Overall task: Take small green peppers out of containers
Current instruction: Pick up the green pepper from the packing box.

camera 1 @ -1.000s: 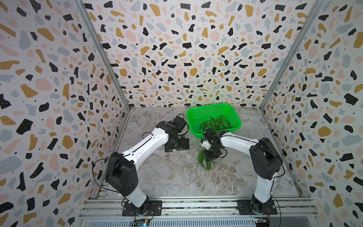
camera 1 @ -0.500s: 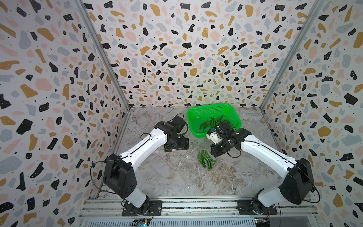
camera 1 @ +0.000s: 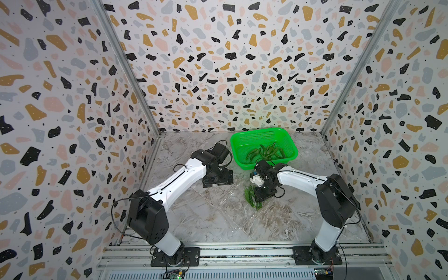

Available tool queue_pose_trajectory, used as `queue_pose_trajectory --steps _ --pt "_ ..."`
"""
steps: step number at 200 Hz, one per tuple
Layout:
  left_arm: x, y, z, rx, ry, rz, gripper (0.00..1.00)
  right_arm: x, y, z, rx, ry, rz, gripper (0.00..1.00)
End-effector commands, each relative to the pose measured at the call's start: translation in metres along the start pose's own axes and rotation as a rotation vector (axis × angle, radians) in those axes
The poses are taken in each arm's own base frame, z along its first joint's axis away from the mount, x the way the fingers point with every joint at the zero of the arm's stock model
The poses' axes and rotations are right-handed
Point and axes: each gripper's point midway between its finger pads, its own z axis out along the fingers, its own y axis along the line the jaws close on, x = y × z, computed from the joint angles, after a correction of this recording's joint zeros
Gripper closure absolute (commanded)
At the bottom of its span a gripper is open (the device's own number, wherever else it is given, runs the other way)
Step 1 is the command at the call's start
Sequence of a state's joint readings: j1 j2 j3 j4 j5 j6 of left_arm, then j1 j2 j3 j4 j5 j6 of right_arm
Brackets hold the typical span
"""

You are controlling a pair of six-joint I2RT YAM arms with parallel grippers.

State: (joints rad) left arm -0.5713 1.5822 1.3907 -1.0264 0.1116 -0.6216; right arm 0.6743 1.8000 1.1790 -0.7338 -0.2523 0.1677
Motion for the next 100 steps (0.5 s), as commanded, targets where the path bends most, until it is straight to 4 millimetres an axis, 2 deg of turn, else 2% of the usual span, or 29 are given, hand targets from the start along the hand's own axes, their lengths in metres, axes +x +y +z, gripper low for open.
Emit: queue_pose_trajectory --steps 1,22,41,66,100 --pt "0.004 0.006 -0.002 -0.010 -0.005 -0.009 0.04 0.001 0.002 0.003 0.022 0.001 -0.040 0.59" --pt "0.004 0.006 -0.001 -0.009 -0.001 -0.009 0.04 -0.001 0.003 0.001 0.021 -0.009 -0.034 0.79" --pt "0.002 0.005 -0.003 -0.012 -0.005 -0.002 0.04 -0.004 0.005 -0.012 0.025 -0.037 -0.026 0.93" --pt "0.000 0.004 -0.003 -0.012 -0.008 0.003 0.04 -0.005 0.011 -0.039 0.025 -0.090 -0.020 0.98" --pt "-0.002 0.001 0.001 -0.003 -0.002 0.006 0.04 -0.001 0.019 -0.074 0.018 -0.146 -0.006 0.99"
